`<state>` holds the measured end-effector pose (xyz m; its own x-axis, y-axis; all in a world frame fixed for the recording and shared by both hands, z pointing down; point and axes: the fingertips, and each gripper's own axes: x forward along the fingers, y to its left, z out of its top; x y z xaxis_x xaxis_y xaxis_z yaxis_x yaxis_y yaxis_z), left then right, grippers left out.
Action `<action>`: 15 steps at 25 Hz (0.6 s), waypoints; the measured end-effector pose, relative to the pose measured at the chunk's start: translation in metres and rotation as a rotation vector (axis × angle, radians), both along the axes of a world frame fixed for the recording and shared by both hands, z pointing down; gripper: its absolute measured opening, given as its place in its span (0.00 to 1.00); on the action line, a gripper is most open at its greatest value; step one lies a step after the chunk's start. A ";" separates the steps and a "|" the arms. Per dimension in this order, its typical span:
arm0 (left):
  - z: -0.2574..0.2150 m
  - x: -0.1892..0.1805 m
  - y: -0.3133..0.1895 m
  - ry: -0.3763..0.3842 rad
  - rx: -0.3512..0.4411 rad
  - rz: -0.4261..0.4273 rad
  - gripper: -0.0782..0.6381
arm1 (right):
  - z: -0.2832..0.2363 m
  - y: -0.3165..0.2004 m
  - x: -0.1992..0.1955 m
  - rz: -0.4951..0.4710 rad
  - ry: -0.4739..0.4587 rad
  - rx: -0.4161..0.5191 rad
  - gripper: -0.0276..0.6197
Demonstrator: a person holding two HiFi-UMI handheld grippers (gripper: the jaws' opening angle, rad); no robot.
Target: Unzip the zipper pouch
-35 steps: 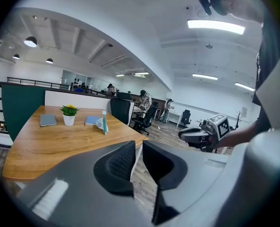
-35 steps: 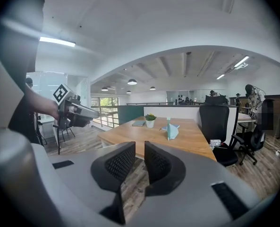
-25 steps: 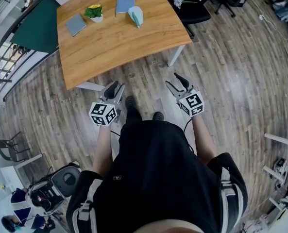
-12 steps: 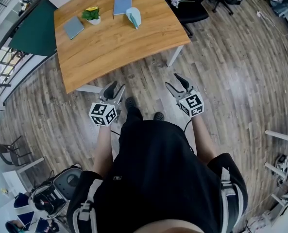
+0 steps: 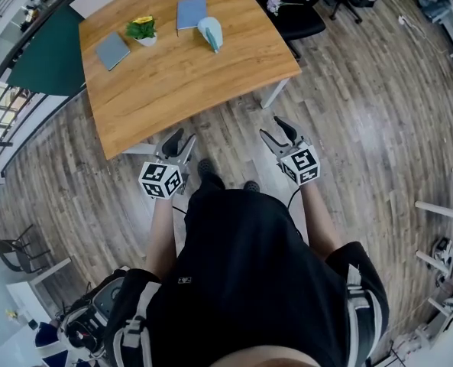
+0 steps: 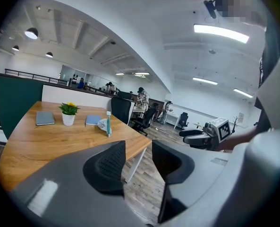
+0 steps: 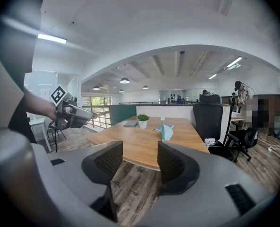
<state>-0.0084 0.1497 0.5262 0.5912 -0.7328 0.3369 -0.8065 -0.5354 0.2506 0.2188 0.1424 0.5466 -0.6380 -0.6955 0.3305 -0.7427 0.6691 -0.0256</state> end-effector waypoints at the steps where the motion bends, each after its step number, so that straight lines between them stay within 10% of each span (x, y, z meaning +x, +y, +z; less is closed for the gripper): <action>1: -0.001 -0.003 -0.007 0.001 0.000 0.006 0.36 | -0.001 -0.004 -0.003 0.006 0.004 -0.006 0.40; 15: 0.001 -0.035 -0.072 0.012 -0.004 0.105 0.35 | 0.006 -0.046 -0.042 0.083 0.025 -0.028 0.39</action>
